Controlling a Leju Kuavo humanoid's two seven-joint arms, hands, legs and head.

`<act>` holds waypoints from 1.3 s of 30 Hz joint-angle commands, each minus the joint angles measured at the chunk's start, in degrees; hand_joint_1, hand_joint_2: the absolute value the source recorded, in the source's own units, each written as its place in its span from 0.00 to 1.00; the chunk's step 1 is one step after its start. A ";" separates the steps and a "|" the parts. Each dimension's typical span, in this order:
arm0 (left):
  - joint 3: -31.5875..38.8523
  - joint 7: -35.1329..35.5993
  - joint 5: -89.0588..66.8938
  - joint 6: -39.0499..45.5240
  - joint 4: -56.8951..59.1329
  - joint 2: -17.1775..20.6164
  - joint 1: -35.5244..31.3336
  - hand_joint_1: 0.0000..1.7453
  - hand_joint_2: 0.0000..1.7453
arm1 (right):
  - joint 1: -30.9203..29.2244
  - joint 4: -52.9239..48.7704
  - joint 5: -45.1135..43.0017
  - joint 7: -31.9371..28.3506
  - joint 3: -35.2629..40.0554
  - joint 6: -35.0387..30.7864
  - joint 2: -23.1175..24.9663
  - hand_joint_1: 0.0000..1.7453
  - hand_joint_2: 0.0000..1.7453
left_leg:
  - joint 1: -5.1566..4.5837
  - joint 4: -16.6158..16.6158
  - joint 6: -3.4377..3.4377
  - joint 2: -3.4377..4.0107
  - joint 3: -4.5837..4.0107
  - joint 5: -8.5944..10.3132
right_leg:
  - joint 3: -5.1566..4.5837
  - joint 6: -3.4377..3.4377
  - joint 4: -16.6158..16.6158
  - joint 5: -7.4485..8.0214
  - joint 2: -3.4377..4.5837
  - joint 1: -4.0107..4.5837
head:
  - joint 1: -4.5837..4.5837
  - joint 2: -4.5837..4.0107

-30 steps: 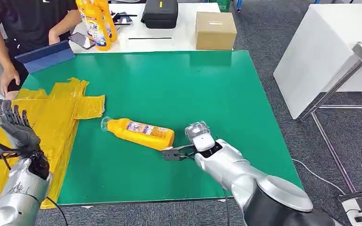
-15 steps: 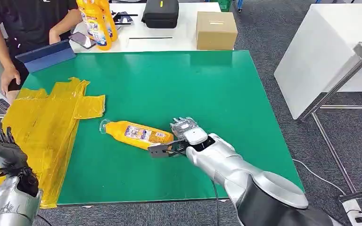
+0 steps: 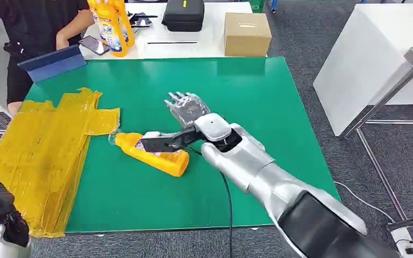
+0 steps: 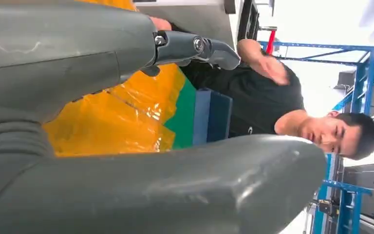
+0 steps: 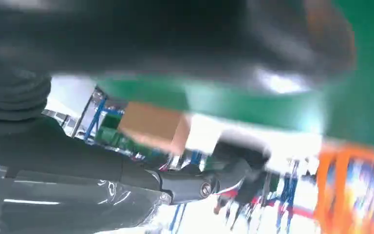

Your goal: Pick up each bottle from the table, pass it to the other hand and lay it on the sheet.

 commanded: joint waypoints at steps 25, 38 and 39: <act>-8.79 -2.79 -5.04 3.19 16.18 -3.78 -17.07 0.00 0.00 | -1.80 20.90 -6.73 6.34 2.96 -16.12 7.94 0.00 1.00 | 0.23 -0.03 -0.29 -0.23 0.18 0.09 | 0.30 -0.06 0.00 -0.07 -0.26 0.00 | 0.00 0.00; -8.69 -2.77 -6.80 5.12 18.63 -5.85 -20.76 0.00 0.00 | -2.23 18.60 -22.94 12.13 17.79 -17.31 7.94 0.00 1.00 | 0.24 0.02 -0.32 -0.02 0.14 0.03 | 0.28 -0.08 0.05 -0.06 -0.10 0.01 | 0.00 0.00; -8.51 -2.72 -6.94 5.22 18.25 -5.93 -20.55 0.00 0.00 | -2.21 18.26 -23.71 12.33 19.08 -16.93 7.94 0.00 1.00 | 0.23 -0.01 -0.29 0.07 0.06 0.09 | 0.17 -0.06 0.02 0.00 -0.04 -0.01 | 0.02 0.00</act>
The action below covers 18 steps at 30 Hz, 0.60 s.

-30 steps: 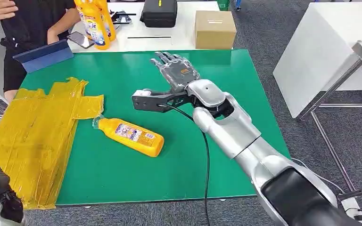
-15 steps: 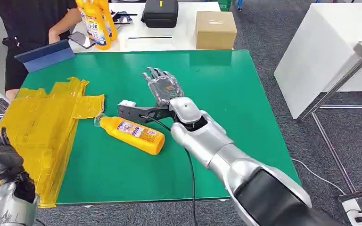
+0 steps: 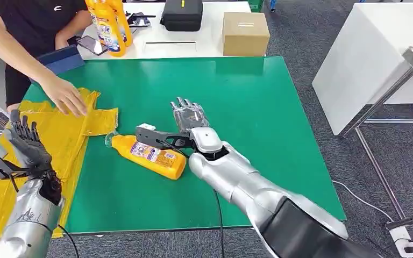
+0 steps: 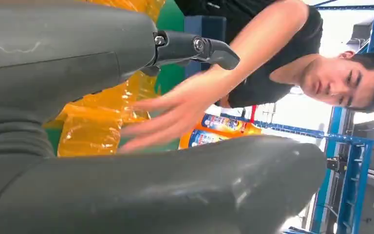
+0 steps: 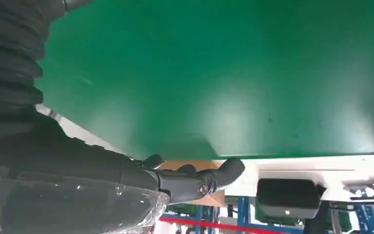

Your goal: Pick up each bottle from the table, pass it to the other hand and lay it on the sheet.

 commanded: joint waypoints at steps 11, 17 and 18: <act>2.65 -1.24 -2.32 1.64 -1.42 -3.08 -0.94 0.00 0.00 | -1.49 -1.58 -13.96 3.44 22.44 0.88 -0.24 0.00 1.00 | 0.03 -0.01 -0.07 0.04 0.11 -0.07 | 0.13 -0.05 -0.02 -0.07 -0.03 0.00 | 0.00 0.00; 4.43 2.45 -4.66 1.61 -6.88 -4.94 0.56 0.00 0.00 | -1.01 -1.98 -16.40 4.21 25.52 0.91 -0.24 0.00 0.00 | 0.03 -0.01 -0.08 0.03 0.14 -0.08 | 0.17 -0.05 -0.02 -0.09 -0.06 0.01 | 0.00 0.00; 4.93 3.02 -5.20 1.47 -7.34 -5.43 0.56 0.00 0.00 | -1.01 -2.06 -16.82 4.15 25.69 0.79 -0.24 0.00 0.00 | 0.04 -0.01 -0.07 0.00 0.09 -0.06 | 0.14 -0.04 -0.03 -0.07 -0.08 0.02 | 0.02 0.00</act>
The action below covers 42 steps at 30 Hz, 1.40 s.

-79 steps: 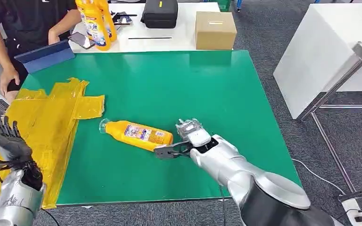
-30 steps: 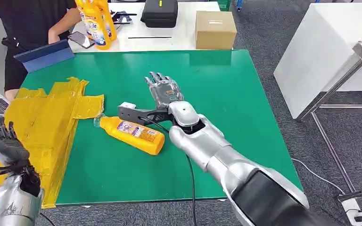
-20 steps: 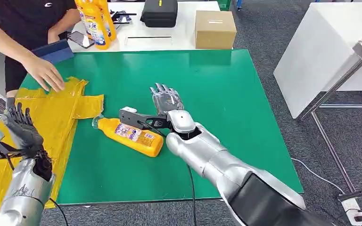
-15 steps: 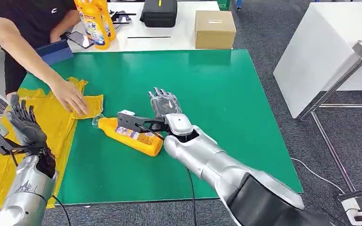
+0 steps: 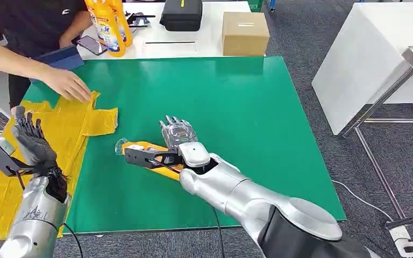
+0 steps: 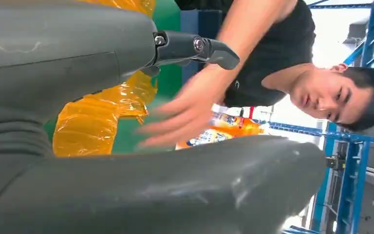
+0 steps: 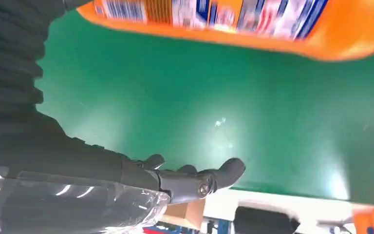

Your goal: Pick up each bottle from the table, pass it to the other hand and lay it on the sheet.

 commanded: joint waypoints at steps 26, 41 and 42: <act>6.31 5.00 -6.04 -0.26 -3.94 -5.43 -3.43 0.00 0.00 | 0.59 6.02 0.38 4.65 7.48 2.36 -0.83 0.00 1.00 | -0.01 0.00 -0.11 -0.19 0.26 -0.10 | 0.22 -0.05 -0.02 -0.14 -0.17 0.00 | 0.00 0.00; 6.21 3.35 -5.88 -1.01 -0.68 -4.54 -3.89 0.00 0.00 | 1.84 6.23 -0.31 3.68 6.97 4.84 -0.83 0.00 1.00 | -0.02 -0.02 -0.10 -0.19 0.27 -0.08 | 0.21 -0.05 -0.03 -0.13 -0.16 -0.02 | 0.00 0.00; 6.21 3.35 -5.88 -1.01 -0.68 -4.54 -3.89 0.00 0.00 | 1.84 6.23 -0.31 3.68 6.97 4.84 -0.83 0.00 1.00 | -0.01 -0.02 -0.08 -0.18 0.19 -0.05 | 0.13 -0.04 -0.03 -0.09 -0.13 -0.01 | 0.00 0.00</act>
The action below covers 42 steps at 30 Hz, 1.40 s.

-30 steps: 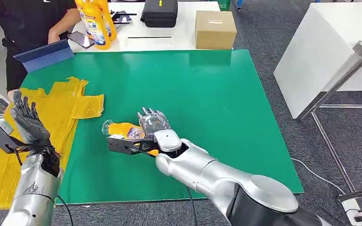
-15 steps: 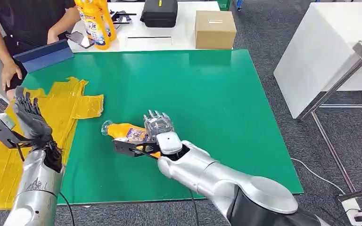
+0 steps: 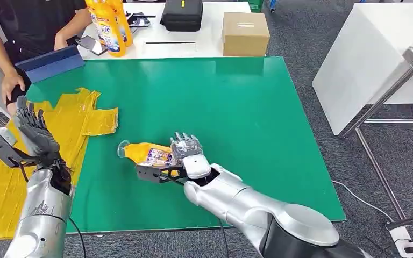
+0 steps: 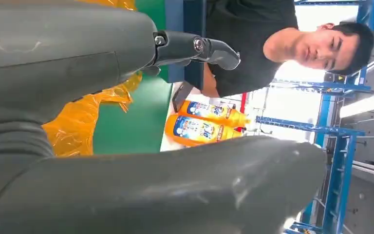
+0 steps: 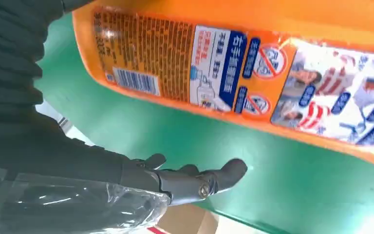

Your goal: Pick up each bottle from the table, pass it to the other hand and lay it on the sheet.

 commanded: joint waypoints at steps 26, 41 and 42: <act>-2.25 -6.10 4.47 -1.54 12.66 3.95 -2.56 0.00 0.00 | 0.89 7.30 -2.23 -0.96 2.20 5.35 -0.52 0.46 1.00 | -0.01 -0.06 -0.09 -0.04 0.23 -0.06 | 0.28 -0.05 -0.05 -0.08 -0.09 0.00 | 0.02 0.00; -4.05 -6.70 6.03 -1.00 18.11 5.13 -6.84 0.00 0.00 | 0.67 8.60 -1.92 -1.10 1.17 5.51 -0.52 0.98 1.00 | 0.02 0.01 -0.10 -0.14 0.21 -0.06 | 0.27 -0.05 0.00 -0.11 -0.19 0.02 | 0.00 0.00; -4.19 -6.88 6.17 -0.93 18.52 5.27 -7.06 0.00 0.00 | 0.67 8.65 -1.84 -1.20 1.16 5.55 -0.52 0.98 1.00 | 0.02 0.03 -0.13 -0.17 0.28 -0.10 | 0.36 -0.07 0.02 -0.16 -0.24 0.03 | 0.00 0.00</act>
